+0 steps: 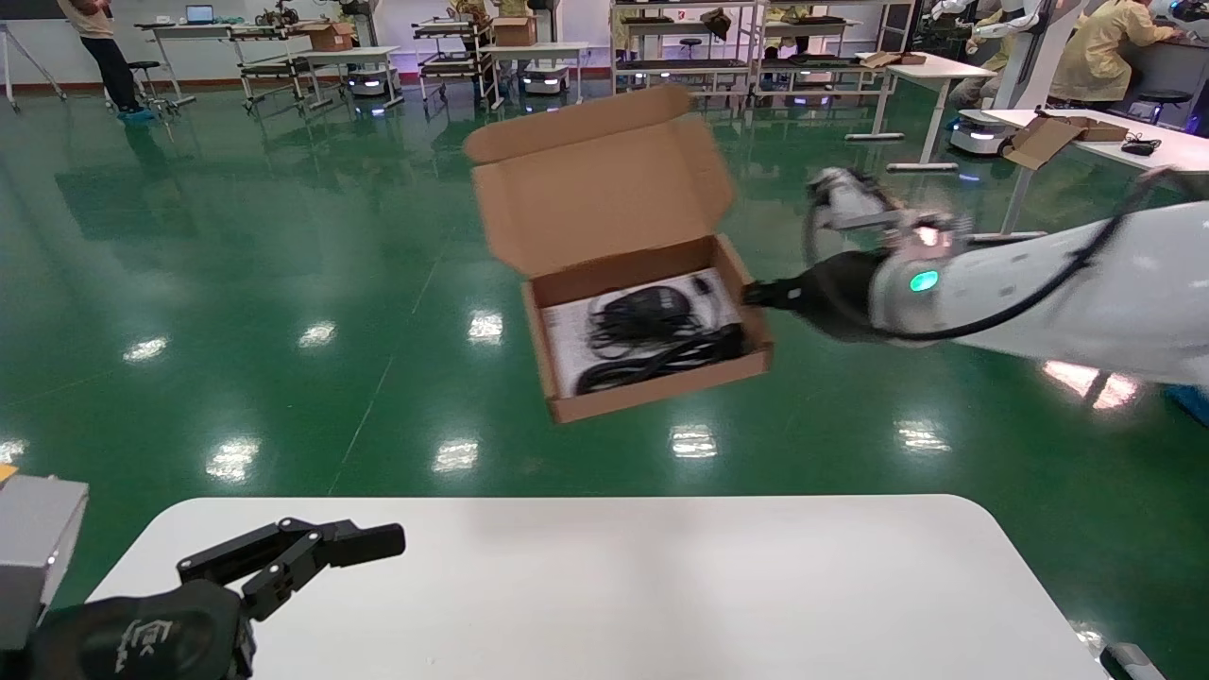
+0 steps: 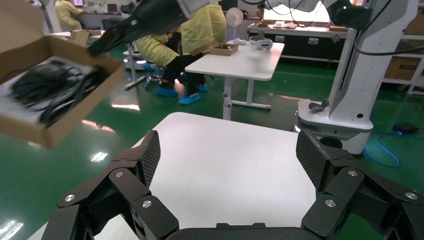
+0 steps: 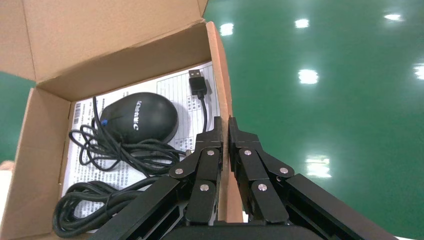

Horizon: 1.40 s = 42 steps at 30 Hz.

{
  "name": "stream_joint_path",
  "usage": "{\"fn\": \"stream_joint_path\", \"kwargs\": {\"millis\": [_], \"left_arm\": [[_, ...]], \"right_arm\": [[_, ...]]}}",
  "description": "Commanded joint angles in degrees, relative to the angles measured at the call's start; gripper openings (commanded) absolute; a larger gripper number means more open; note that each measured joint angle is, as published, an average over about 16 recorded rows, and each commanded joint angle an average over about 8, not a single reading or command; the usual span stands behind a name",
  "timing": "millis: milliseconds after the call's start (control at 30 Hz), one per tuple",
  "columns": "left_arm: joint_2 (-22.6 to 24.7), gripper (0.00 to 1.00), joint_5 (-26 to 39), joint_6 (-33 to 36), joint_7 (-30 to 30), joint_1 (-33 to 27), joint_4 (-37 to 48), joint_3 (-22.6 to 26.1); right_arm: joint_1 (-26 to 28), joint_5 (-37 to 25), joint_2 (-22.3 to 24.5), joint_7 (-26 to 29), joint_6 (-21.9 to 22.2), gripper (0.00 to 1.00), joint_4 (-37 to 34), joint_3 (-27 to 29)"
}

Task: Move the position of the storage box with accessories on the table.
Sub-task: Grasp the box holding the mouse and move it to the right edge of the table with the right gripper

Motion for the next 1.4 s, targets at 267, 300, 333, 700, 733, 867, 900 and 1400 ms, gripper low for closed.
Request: {"fn": "stream_joint_path", "kwargs": {"millis": [267,300,333,700,733,867,900,1400], "left_arm": [[0.00,1.00,0.00,0.00,0.00,0.00,0.00,0.00],[0.00,1.00,0.00,0.00,0.00,0.00,0.00,0.00],[0.00,1.00,0.00,0.00,0.00,0.00,0.00,0.00],[0.00,1.00,0.00,0.00,0.00,0.00,0.00,0.00],[0.00,1.00,0.00,0.00,0.00,0.00,0.00,0.00],[0.00,1.00,0.00,0.00,0.00,0.00,0.00,0.00],[0.00,1.00,0.00,0.00,0.00,0.00,0.00,0.00],[0.00,1.00,0.00,0.00,0.00,0.00,0.00,0.00]], "right_arm": [[2.34,1.44,6.78,-9.32,-6.09,0.00,-4.76,1.50],[2.40,1.50,7.57,-10.30,-6.85,0.00,-5.15,1.54],[2.42,1.55,8.30,-11.21,-7.56,0.00,-5.52,1.57],[-0.37,2.34,15.27,-19.71,-11.74,0.00,-9.87,2.01],[-0.88,2.57,15.72,-20.28,-11.92,0.00,-10.16,2.14],[-3.18,3.43,17.18,-23.01,-12.51,0.00,-10.81,2.63],[-3.81,3.59,17.44,-23.79,-12.63,0.00,-10.88,2.72],[-11.65,5.42,17.98,-32.88,-9.72,0.00,-13.32,3.89]]}}
